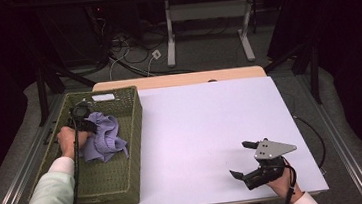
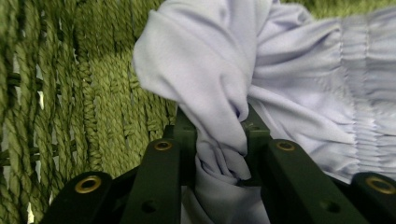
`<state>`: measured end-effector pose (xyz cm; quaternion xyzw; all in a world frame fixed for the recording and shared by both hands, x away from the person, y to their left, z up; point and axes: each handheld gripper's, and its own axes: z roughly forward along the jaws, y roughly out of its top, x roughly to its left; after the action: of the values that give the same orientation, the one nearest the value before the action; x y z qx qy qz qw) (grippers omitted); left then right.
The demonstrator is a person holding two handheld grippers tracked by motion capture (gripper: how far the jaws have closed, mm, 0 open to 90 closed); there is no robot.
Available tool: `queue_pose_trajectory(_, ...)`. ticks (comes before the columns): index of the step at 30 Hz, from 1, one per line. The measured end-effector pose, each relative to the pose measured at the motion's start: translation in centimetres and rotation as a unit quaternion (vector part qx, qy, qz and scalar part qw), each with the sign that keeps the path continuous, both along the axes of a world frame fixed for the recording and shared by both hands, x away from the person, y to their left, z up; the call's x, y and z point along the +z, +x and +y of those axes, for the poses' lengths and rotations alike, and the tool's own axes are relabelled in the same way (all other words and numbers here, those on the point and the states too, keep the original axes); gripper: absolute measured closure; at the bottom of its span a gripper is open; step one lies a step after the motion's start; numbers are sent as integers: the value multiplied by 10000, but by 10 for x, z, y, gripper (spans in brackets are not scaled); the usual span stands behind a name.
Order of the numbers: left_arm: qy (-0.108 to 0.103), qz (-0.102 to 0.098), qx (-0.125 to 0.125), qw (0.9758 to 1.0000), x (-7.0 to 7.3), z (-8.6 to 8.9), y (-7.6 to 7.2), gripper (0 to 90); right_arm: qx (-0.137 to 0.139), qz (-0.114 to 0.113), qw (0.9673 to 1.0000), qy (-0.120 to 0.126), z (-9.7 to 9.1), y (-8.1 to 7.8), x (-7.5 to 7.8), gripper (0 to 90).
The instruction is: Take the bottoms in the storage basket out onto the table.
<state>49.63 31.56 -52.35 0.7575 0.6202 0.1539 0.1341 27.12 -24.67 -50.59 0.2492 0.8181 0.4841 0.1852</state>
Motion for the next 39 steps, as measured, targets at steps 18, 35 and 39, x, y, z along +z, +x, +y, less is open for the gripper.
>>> queue_pose_trajectory(18, -440, -823, -287, 9952, 22, -6, -14, 757, -32, -35, 10000, 2, -2, 0, 1, 12)
queue_pose_trajectory(35, -803, -1601, -730, 9811, 50, 0, -38, 769, -38, -48, 10000, 18, -1, 0, 1, 12)
queue_pose_trajectory(39, -801, -1741, -876, 9775, 59, -3, -44, 770, -39, -58, 10000, 17, -2, 0, 1, 12)
